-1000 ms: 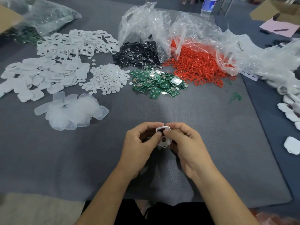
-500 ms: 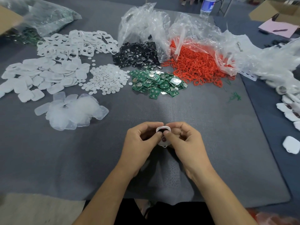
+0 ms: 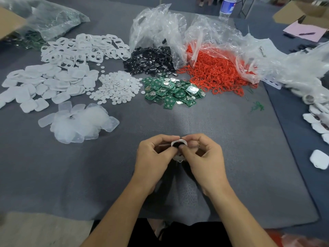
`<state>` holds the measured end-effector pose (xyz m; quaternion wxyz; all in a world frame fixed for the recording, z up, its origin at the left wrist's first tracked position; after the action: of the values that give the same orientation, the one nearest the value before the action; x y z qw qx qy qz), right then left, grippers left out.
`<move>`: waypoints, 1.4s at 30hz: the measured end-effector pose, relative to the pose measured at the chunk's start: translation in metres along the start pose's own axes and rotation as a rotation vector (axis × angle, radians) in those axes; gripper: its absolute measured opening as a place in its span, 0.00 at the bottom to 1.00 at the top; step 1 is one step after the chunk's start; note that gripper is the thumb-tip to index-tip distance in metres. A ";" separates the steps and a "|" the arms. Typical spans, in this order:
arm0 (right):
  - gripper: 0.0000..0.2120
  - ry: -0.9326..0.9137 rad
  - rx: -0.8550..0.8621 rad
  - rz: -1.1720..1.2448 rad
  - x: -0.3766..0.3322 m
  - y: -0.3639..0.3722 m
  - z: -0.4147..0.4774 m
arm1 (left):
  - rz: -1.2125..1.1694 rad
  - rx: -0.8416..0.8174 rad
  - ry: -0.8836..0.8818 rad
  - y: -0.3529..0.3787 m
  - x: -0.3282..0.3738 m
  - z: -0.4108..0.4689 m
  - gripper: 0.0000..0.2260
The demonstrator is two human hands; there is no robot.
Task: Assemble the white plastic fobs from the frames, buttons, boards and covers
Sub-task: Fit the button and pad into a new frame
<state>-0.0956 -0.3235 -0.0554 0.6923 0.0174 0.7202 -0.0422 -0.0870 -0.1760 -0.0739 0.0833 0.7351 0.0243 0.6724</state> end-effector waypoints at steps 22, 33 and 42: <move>0.08 0.104 -0.003 -0.026 0.008 -0.001 -0.003 | 0.171 -0.054 0.051 0.001 -0.002 0.001 0.09; 0.06 0.062 0.116 0.035 0.009 -0.002 -0.006 | 0.241 0.000 0.116 -0.001 -0.001 0.002 0.12; 0.09 -0.170 0.203 -0.420 -0.014 -0.009 -0.014 | -0.026 -0.141 -0.023 -0.001 -0.006 0.002 0.13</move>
<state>-0.1097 -0.3309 -0.0404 0.7211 -0.0667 0.6394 -0.2585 -0.0857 -0.1764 -0.0804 0.1437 0.7348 -0.0147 0.6628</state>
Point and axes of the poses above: each hand's wrist, its own z-axis towards the middle knuckle, its own y-axis out of the palm, x = y × z, the point moved 9 cm from there along z, towards the middle knuckle, and after that the axes turned 5 degrees about -x, right-handed, at the moved point
